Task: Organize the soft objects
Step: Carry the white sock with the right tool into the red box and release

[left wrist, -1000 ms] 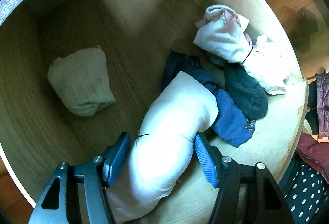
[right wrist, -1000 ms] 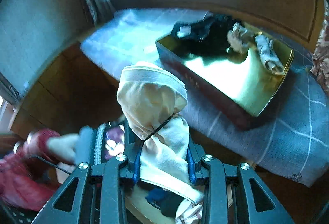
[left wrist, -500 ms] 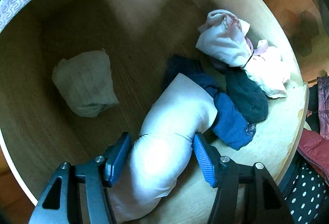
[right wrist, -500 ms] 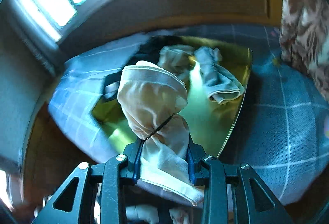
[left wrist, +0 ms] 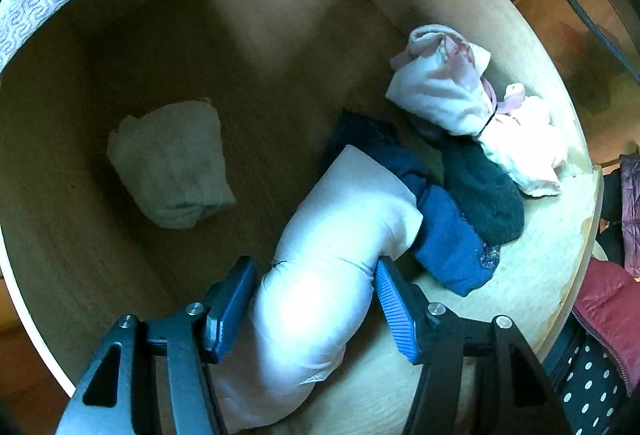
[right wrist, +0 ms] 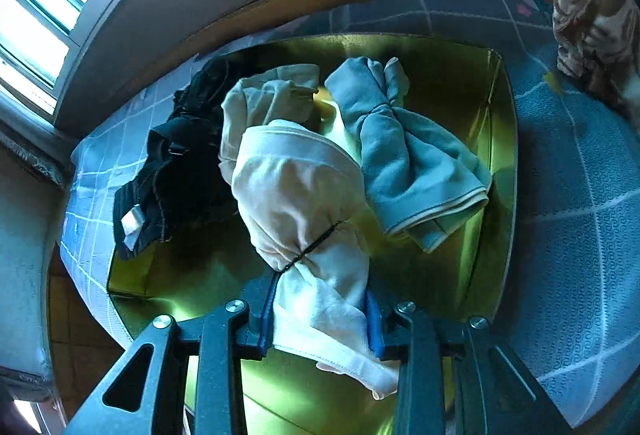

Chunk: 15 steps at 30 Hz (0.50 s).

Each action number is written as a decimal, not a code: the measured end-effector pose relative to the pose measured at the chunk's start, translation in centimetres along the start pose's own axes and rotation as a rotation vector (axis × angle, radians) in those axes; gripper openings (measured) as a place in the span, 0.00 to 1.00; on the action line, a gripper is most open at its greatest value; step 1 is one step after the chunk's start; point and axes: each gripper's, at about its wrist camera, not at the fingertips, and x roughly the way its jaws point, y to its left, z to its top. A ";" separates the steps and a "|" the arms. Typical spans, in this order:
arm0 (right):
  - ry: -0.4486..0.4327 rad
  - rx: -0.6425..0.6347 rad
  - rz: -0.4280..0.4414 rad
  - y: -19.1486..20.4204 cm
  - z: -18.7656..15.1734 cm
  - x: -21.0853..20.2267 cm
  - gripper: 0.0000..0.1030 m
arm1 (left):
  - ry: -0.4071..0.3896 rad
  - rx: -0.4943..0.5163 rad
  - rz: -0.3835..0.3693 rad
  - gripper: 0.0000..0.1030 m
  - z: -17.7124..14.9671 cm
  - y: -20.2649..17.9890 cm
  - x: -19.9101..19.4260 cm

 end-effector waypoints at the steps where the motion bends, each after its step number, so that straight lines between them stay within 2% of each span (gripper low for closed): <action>1: 0.001 -0.004 -0.007 0.1 0.1 0.3 0.36 | 0.000 0.001 0.000 0.60 0.0 0.0 0.0; 8: -0.005 -0.053 -0.090 1.0 0.4 1.3 0.36 | 0.003 -0.004 -0.002 0.60 0.2 0.2 0.1; 10: -0.020 -0.088 -0.154 1.5 0.3 1.0 0.45 | 0.003 -0.002 -0.003 0.60 0.2 0.2 0.2; 11: -0.031 -0.104 -0.187 1.6 0.2 0.9 0.57 | 0.003 -0.003 -0.003 0.60 0.2 0.2 0.2; 12: -0.038 -0.115 -0.203 1.7 0.2 0.7 0.62 | 0.003 -0.003 -0.003 0.60 0.2 0.2 0.2; 15: -0.059 -0.138 -0.220 1.6 0.0 -0.1 0.62 | 0.008 -0.003 -0.006 0.60 0.3 0.2 0.3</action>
